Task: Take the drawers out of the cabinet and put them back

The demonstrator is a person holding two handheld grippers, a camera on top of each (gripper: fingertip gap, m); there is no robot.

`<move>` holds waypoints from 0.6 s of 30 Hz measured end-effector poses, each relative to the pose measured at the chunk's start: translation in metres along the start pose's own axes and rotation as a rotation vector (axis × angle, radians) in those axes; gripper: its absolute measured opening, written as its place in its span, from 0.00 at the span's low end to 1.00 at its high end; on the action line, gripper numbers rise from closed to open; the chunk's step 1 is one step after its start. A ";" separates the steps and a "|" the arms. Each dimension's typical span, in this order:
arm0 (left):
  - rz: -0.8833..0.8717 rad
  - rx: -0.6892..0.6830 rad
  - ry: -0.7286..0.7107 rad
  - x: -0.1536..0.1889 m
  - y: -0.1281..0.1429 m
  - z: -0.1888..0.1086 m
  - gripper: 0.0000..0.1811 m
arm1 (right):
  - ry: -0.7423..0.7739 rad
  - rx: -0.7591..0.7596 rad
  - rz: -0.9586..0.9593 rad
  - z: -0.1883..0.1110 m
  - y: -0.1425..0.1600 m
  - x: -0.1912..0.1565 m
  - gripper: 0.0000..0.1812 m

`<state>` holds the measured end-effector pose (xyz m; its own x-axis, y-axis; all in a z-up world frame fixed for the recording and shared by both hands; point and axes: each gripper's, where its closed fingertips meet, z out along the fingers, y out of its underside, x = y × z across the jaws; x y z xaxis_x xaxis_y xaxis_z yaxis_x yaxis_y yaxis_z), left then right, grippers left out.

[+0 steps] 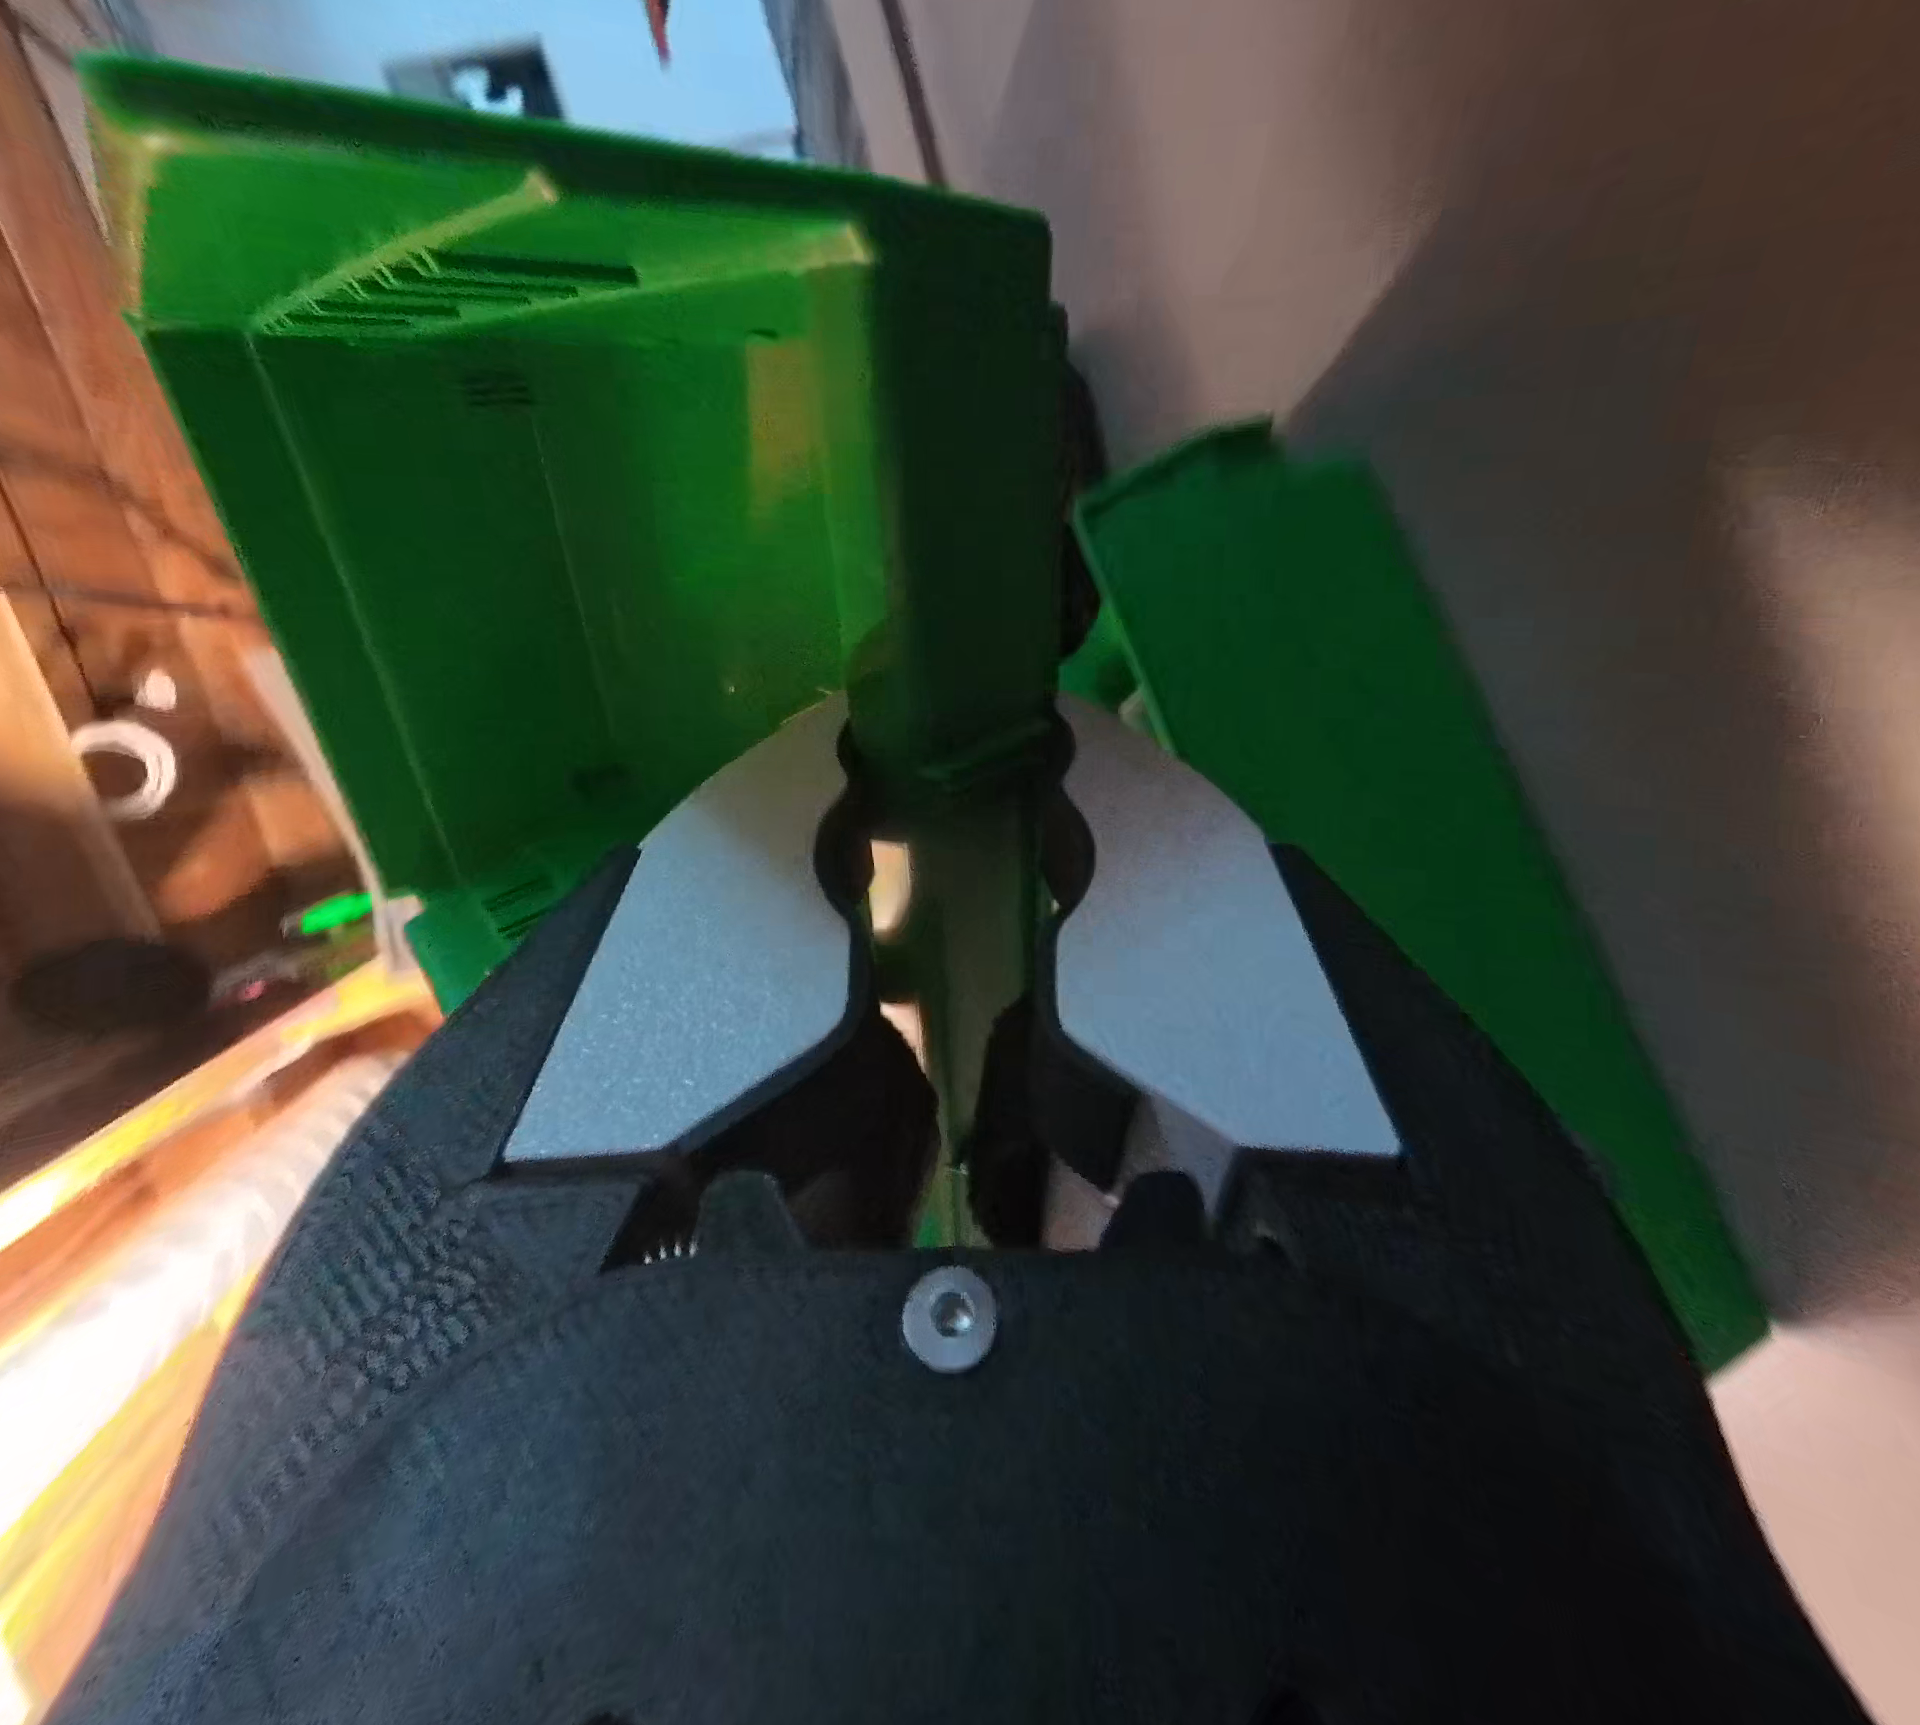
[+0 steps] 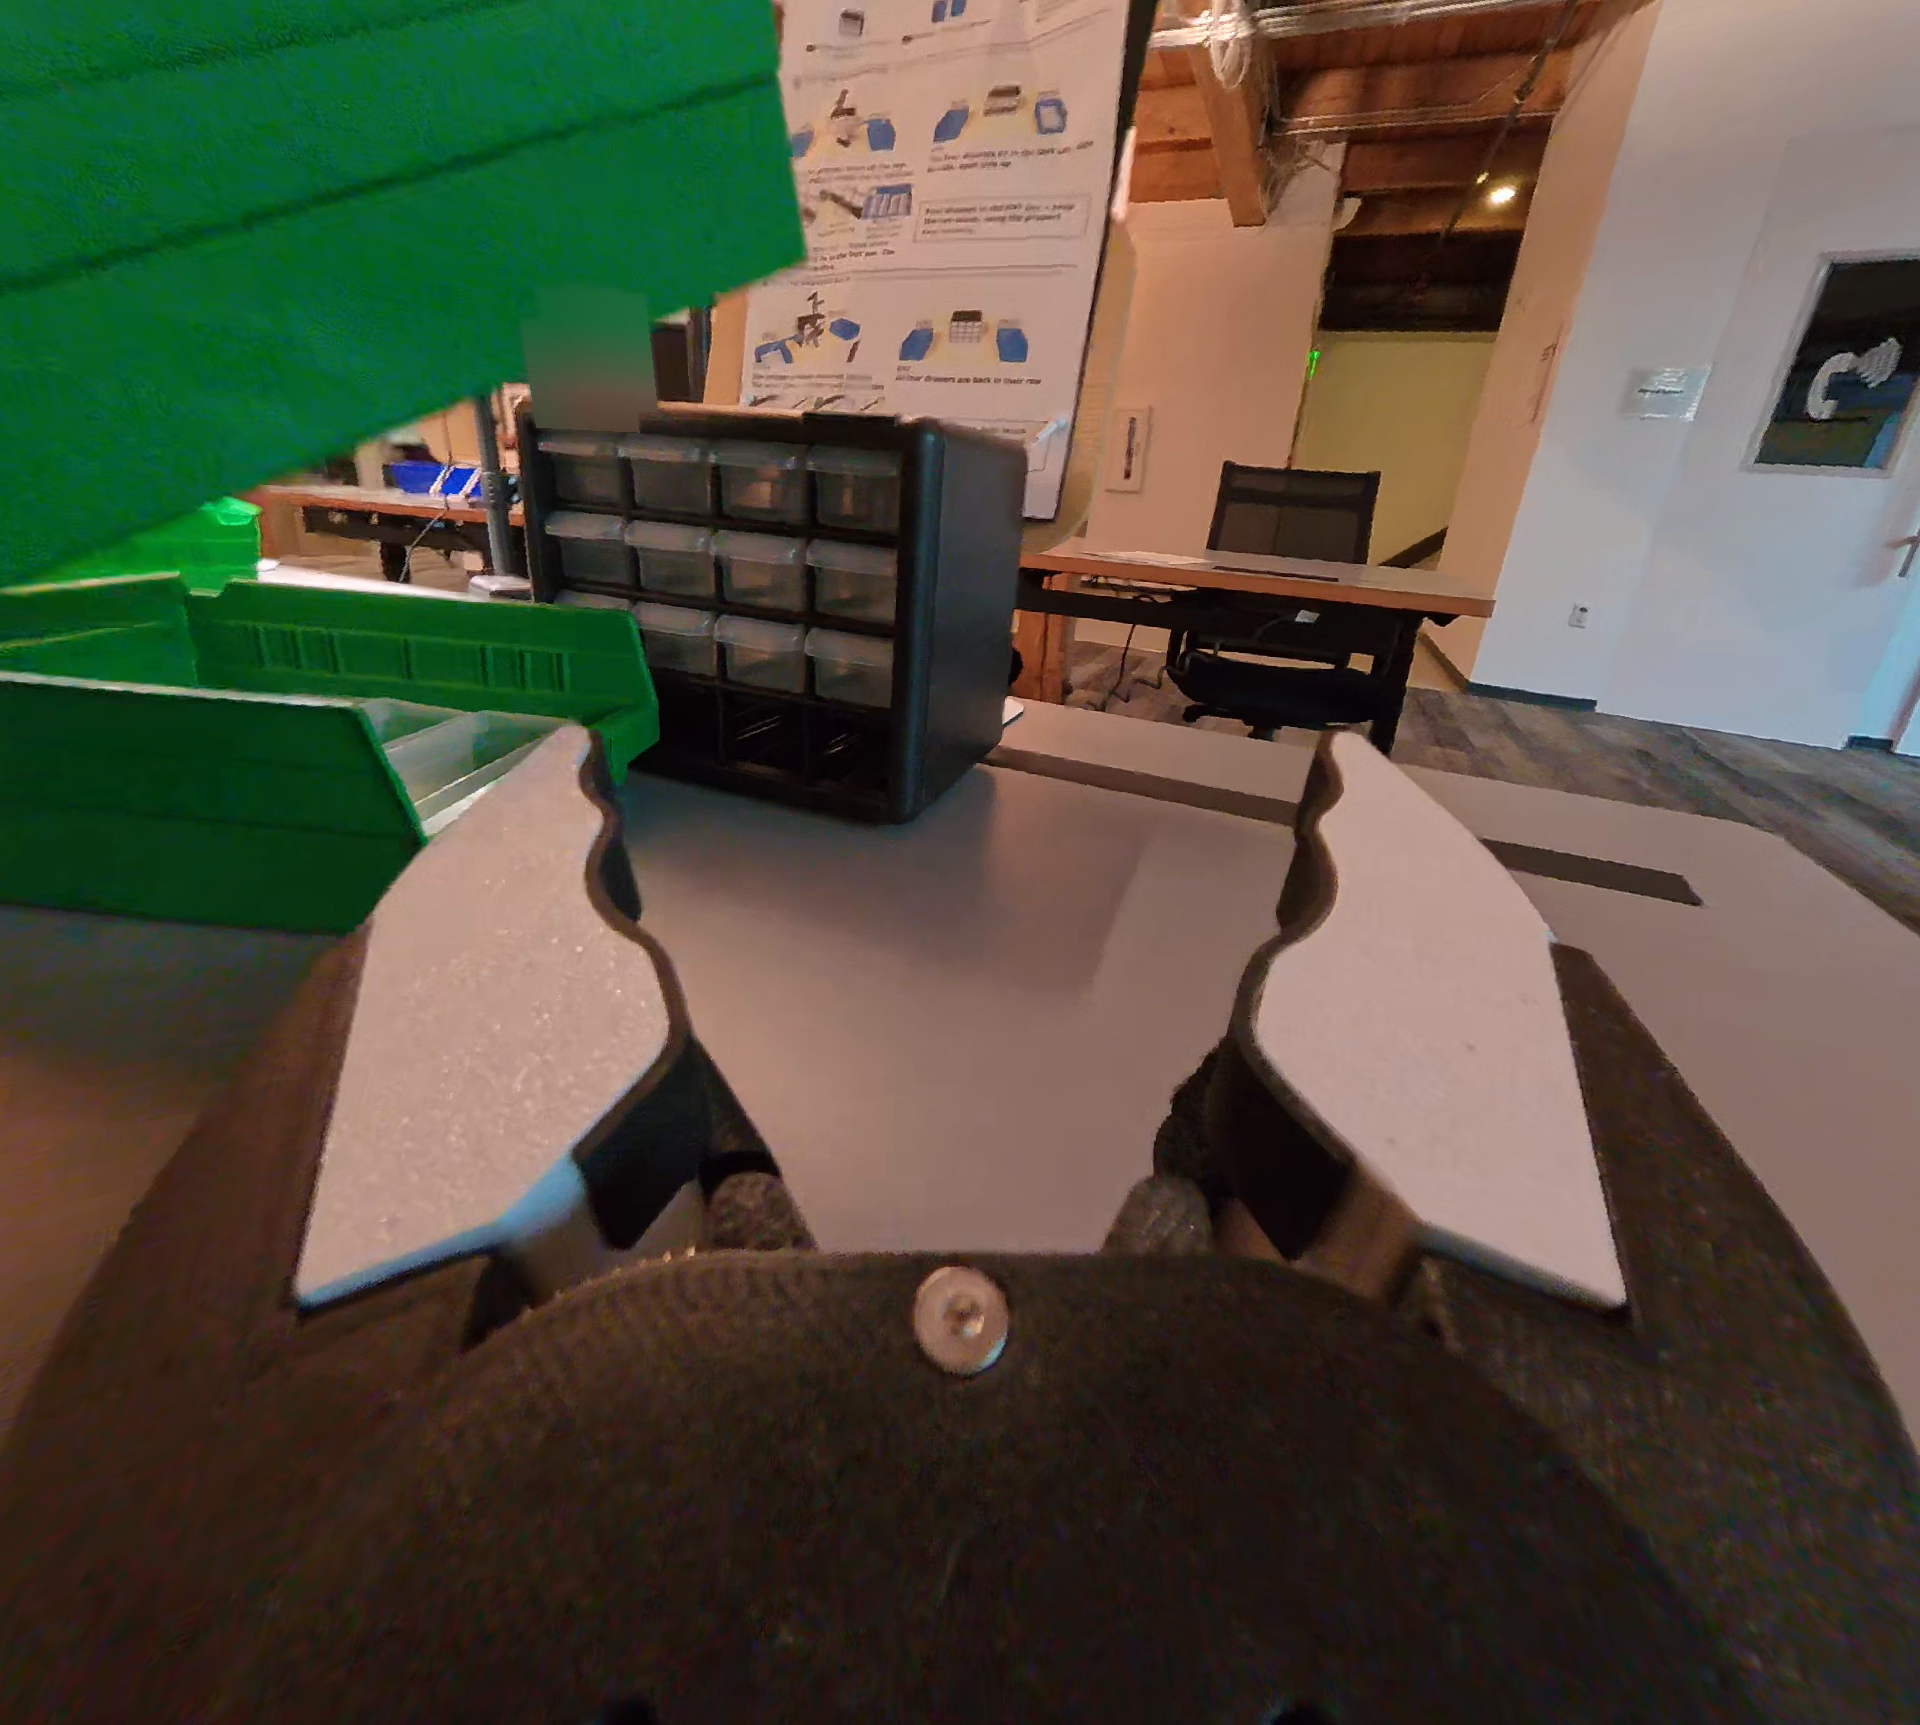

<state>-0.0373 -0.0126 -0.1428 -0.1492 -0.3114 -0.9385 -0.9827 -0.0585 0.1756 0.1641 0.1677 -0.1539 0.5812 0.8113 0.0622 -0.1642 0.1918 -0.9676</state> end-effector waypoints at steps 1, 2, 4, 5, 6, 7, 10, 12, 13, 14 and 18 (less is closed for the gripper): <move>0.009 0.040 0.011 0.002 -0.016 0.004 0.16 | 0.028 0.019 0.004 -0.002 -0.004 0.005 0.67; 0.016 0.077 0.020 0.004 -0.032 0.008 0.17 | 0.067 0.043 0.009 -0.004 -0.008 0.013 0.66; 0.028 0.148 0.037 0.009 -0.062 0.015 0.16 | 0.177 0.101 0.035 -0.012 -0.019 0.034 0.66; 0.035 0.179 0.047 0.013 -0.076 0.019 0.16 | 0.239 0.137 0.058 -0.018 -0.025 0.047 0.65; 0.043 0.207 0.060 0.017 -0.088 0.024 0.16 | 0.297 0.177 0.091 -0.025 -0.031 0.059 0.65; 0.057 0.231 0.075 0.021 -0.100 0.029 0.16 | 0.342 0.220 0.131 -0.033 -0.036 0.070 0.63; 0.097 0.289 0.115 0.036 -0.127 0.047 0.16 | 0.416 0.326 0.208 -0.054 -0.048 0.089 0.53; 0.127 0.318 0.137 0.044 -0.137 0.061 0.16 | 0.440 0.374 0.214 -0.063 -0.054 0.094 0.50; 0.149 0.329 0.143 0.048 -0.140 0.068 0.16 | 0.440 0.387 0.211 -0.064 -0.056 0.094 0.49; 0.179 0.341 0.144 0.051 -0.142 0.075 0.16 | 0.437 0.389 0.205 -0.064 -0.057 0.093 0.50; 0.255 0.328 0.152 0.062 -0.147 0.103 0.17 | 0.430 0.376 0.187 -0.062 -0.056 0.090 0.51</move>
<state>0.0864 0.0741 -0.2575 -0.3980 -0.4145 -0.8184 -0.9029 0.3348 0.2695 0.2746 0.1957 -0.1088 0.7727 0.5692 -0.2810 -0.5198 0.3134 -0.7947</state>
